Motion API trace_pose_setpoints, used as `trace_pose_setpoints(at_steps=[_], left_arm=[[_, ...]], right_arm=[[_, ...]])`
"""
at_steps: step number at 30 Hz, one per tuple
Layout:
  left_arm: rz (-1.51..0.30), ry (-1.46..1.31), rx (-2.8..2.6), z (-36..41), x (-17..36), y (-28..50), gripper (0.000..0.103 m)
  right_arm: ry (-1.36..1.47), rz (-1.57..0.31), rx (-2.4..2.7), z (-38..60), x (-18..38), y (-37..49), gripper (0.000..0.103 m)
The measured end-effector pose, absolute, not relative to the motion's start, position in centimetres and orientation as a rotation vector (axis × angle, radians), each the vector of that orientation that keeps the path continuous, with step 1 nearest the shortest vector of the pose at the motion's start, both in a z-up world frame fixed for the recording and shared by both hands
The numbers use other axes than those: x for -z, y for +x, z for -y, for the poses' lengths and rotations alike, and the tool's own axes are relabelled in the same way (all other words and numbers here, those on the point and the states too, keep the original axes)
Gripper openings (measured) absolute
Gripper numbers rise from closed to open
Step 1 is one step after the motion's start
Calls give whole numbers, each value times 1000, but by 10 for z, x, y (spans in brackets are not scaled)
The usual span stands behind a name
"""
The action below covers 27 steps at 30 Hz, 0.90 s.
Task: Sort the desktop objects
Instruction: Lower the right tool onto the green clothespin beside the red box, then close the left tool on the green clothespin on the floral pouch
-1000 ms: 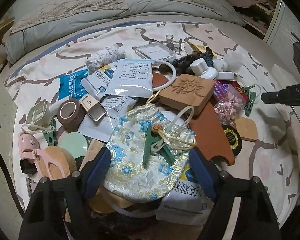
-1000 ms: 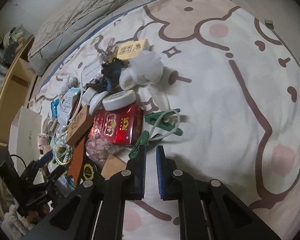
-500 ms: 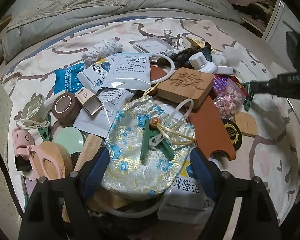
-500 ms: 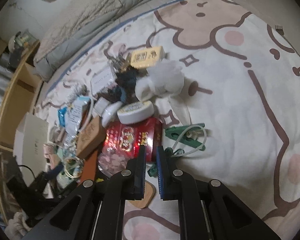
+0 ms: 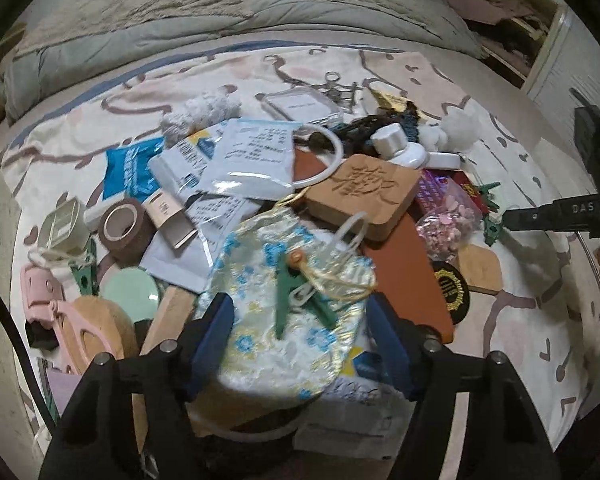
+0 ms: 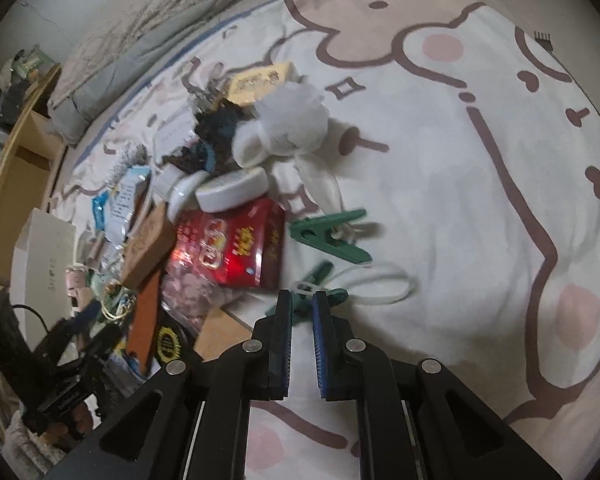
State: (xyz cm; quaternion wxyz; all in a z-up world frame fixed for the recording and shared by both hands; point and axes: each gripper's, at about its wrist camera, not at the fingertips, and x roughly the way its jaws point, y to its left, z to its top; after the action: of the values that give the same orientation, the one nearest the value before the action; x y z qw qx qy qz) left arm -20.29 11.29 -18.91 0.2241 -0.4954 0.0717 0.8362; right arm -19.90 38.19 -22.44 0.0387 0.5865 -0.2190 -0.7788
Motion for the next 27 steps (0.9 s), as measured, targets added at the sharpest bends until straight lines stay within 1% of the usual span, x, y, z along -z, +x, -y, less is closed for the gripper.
trace_pose_setpoints(at_steps=[4, 6, 7, 8, 11, 14, 23, 27], left_arm=[[-223, -1330, -2301, -119, 186, -202, 69], [-227, -1326, -2317, -120, 185, -204, 64], [-222, -1331, -2318, -119, 186, -205, 58], [-207, -1347, -2310, -118, 186, -208, 57], [-191, -1356, -2315, -113, 184, -212, 57], [-218, -1359, -2309, -109, 182, -213, 57], [-336, -1347, -2317, -97, 181, -204, 57], [-383, -1372, -2313, -100, 189, -204, 57]], right_arm=[[1860, 662, 2359, -387, 234, -196, 11], [1870, 665, 2350, -390, 237, -195, 11], [1874, 671, 2346, -392, 237, -195, 11], [1874, 673, 2345, -393, 238, -194, 11], [1879, 669, 2341, -397, 238, -193, 11], [1889, 683, 2331, -399, 240, -194, 11], [1895, 687, 2319, -399, 241, -195, 11], [1897, 692, 2319, -399, 241, -196, 11]])
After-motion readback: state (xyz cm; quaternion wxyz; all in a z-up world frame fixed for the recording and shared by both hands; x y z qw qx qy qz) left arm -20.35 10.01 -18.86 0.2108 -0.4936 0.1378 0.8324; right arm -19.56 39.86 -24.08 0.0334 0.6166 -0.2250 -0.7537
